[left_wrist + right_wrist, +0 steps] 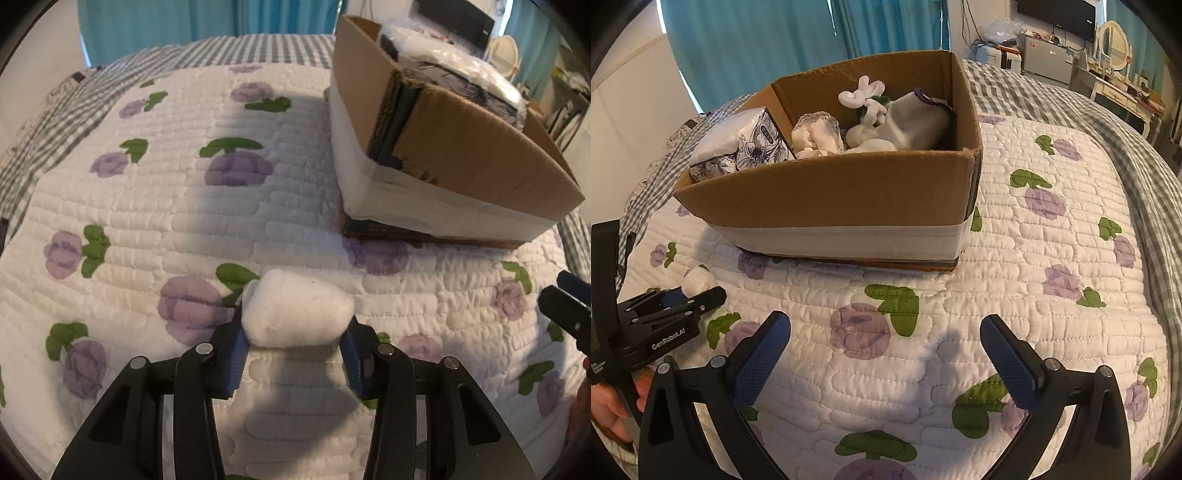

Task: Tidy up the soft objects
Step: 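Lower the left gripper onto the white cotton ball and close it, then carry the cotton ball into the box and open the left gripper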

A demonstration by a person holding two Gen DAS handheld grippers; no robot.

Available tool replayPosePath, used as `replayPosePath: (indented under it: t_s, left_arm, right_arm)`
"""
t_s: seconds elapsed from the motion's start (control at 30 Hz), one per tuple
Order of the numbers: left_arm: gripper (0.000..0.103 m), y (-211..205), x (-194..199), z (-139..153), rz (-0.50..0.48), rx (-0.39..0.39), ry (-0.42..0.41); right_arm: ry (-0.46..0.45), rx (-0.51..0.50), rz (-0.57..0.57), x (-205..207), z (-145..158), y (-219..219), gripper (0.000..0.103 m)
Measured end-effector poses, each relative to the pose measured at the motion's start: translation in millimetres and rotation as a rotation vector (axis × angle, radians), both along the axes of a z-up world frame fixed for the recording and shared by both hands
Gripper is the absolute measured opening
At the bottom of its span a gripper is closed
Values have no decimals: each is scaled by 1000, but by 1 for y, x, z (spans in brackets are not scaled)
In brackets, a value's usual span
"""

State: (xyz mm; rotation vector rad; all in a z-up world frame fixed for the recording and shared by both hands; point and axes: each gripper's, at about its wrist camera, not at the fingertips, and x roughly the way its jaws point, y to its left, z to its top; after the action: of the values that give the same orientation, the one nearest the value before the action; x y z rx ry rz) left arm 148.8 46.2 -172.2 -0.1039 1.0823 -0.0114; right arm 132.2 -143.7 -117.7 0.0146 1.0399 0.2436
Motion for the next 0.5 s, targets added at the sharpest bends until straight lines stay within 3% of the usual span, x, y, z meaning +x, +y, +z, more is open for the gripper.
replayPosePath:
  t_s: [0.27, 0.5]
  left_arm:
    - [41, -10, -25, 35, -50, 27, -84]
    - [41, -44, -50, 106, -156, 40, -250]
  right_arm:
    - [-59, 11, -15, -13, 21, -4, 103]
    - [-169, 64, -52, -25, 71, -22, 103]
